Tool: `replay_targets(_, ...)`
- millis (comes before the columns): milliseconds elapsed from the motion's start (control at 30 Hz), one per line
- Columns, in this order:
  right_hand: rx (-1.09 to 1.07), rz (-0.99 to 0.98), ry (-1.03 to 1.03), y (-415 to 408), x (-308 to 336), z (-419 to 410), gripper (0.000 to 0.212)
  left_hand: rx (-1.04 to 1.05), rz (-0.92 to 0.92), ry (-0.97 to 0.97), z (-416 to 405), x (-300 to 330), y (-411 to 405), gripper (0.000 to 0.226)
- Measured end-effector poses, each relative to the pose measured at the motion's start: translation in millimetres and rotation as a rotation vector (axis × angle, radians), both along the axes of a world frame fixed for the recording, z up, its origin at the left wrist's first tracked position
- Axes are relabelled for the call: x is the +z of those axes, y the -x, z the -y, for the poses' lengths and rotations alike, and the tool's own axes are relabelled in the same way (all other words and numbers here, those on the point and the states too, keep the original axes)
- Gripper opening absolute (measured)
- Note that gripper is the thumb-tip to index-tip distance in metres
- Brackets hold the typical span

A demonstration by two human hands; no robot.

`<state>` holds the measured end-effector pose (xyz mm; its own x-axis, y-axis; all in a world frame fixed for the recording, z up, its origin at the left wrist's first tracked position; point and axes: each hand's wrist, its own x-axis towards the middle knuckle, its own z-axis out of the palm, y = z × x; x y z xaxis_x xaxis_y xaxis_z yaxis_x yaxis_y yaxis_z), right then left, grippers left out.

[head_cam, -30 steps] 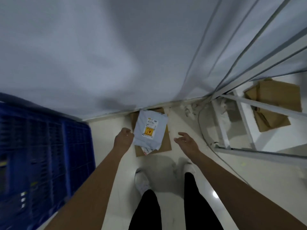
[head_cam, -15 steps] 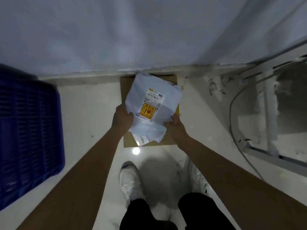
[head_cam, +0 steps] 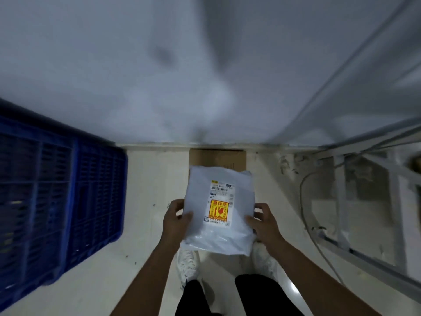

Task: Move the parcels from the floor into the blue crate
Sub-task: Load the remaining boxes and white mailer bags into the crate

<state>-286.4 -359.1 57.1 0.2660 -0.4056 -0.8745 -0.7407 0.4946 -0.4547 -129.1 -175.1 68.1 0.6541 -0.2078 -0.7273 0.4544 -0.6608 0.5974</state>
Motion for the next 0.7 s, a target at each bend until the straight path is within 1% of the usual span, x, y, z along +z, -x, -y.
replay_targets(167,0.136,0.106,0.08,-27,129,32,0.029,0.098,0.076,0.067,5,139,-12,0.027)
replay_targets(267,0.188,0.161,0.125,-38,203,46,0.03,0.146,0.116,0.114,6,220,-8,0.027)
replay_targets(367,0.22,0.267,0.181,-48,280,45,0.03,0.237,0.139,0.176,1,296,-2,0.028)
replay_targets(500,0.266,0.379,0.258,-57,375,32,0.034,0.312,0.159,0.224,-22,380,8,0.025)
replay_targets(600,0.313,0.428,0.267,-60,439,11,0.034,0.308,0.184,0.25,-53,437,11,0.025)
replay_targets(700,0.308,0.483,0.265,-60,500,-25,0.032,0.275,0.248,0.289,-90,494,10,0.026)
